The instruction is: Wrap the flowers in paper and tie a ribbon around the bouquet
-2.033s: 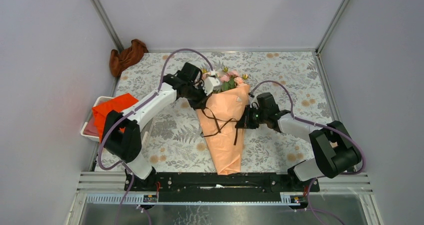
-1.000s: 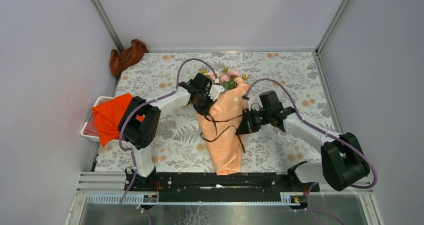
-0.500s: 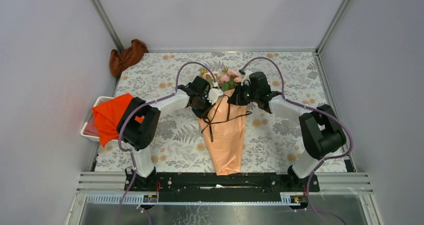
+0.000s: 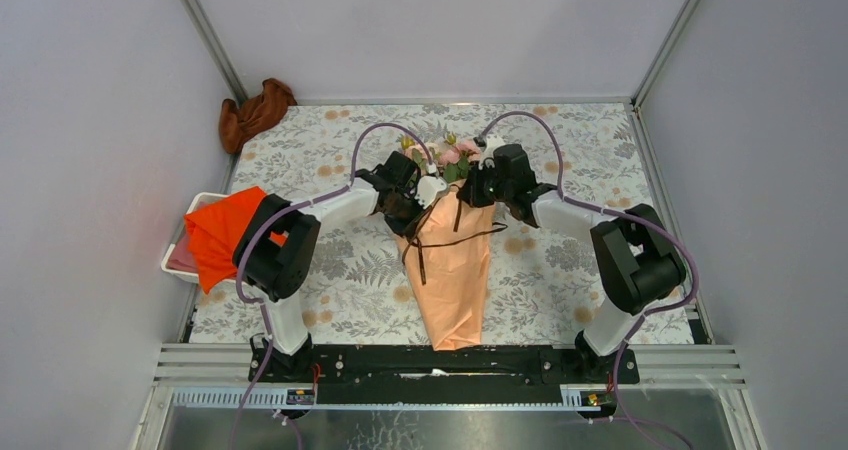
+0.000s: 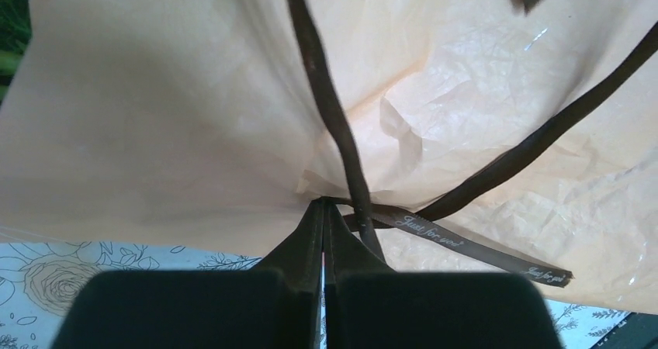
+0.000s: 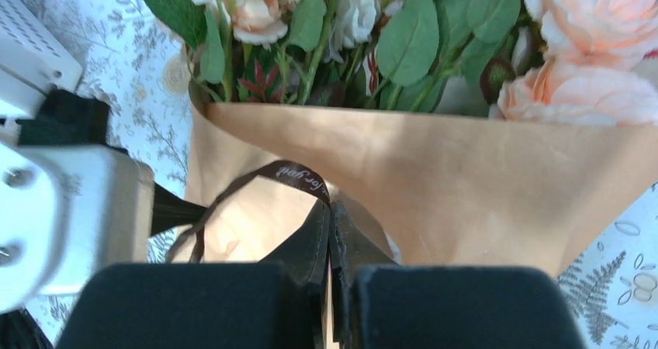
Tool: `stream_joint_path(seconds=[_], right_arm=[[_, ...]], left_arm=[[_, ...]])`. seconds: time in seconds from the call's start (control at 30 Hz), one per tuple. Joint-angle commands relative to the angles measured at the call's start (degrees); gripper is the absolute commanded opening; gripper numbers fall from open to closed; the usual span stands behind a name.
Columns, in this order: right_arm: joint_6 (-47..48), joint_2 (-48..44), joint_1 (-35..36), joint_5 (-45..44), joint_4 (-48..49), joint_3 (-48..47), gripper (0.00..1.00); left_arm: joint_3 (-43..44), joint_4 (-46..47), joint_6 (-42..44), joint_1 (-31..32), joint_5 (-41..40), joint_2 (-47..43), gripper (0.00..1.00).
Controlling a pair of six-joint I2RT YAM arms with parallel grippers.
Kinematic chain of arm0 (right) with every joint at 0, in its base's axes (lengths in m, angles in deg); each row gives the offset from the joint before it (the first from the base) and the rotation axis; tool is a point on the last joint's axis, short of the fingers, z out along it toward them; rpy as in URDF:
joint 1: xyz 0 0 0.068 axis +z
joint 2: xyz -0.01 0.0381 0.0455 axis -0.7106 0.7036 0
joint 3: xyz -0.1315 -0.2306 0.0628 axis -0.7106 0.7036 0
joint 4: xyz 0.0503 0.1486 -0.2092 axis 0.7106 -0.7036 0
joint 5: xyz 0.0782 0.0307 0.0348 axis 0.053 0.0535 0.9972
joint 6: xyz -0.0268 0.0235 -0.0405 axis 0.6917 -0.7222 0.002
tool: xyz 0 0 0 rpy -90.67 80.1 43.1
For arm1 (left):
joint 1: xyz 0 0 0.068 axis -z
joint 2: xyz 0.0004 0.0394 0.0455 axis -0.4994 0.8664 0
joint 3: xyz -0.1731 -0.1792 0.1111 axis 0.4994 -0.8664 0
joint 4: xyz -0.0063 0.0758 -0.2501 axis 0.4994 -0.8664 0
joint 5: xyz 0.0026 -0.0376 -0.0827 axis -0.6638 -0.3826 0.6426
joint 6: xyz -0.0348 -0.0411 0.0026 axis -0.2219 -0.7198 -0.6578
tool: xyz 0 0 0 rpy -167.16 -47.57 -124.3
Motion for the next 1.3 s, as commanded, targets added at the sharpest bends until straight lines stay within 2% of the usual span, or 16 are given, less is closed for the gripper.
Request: stream_joint_path(seconds=[0.0, 0.3, 0.47, 0.6, 0.8, 0.83, 0.93, 1.03, 1.07, 1.17, 1.27], right_arm=[[-0.02, -3.21, 0.62, 0.58, -0.86, 3.75, 0.0], [-1.74, -9.82, 0.66, 8.62, -15.05, 7.21, 0.01], [-1.66, -8.86, 0.62, 8.88, -29.74, 2.81, 0.16], [-1.68, -8.82, 0.66, 6.7, -37.94, -0.06, 0.29], [-2.62, -12.93, 0.64, -6.19, -42.28, -6.08, 0.56], [-3.3, -13.87, 0.83, -9.63, -42.69, -6.36, 0.57], [-5.88, -17.94, 3.74, -17.56, -42.19, -4.24, 0.53], [-13.24, -23.08, 10.66, -21.34, -37.8, 1.4, 0.37], [-16.1, -24.55, 12.69, -22.18, -35.92, 4.11, 0.35], [-22.18, -26.52, 17.24, -23.95, -32.08, 7.51, 0.33], [-24.94, -24.55, 19.55, -25.08, -30.8, 8.71, 0.34]], left_arm=[[2.88, 0.47, 0.95, -0.8, 2.73, -2.97, 0.0], [9.51, -0.72, 0.6, -0.86, 4.2, -2.87, 0.0], [12.96, -0.29, -0.63, -0.87, 7.18, -0.65, 0.0], [14.04, 2.06, -1.59, -0.85, 6.18, 0.27, 0.0], [14.75, 3.67, -2.49, -0.87, 5.69, 2.52, 0.0], [14.58, 3.8, -2.58, -0.86, 5.76, 2.73, 0.0], [13.85, 4.03, -2.9, -0.86, 6.23, 2.78, 0.0], [13.16, 4.16, -2.77, -0.86, 6.17, 2.41, 0.0], [13.02, 4.29, -2.73, -0.86, 6.22, 2.21, 0.0], [12.65, 4.37, -2.77, -0.86, 6.68, 1.88, 0.0], [12.44, 4.38, -2.84, -0.87, 6.77, 1.93, 0.0]])
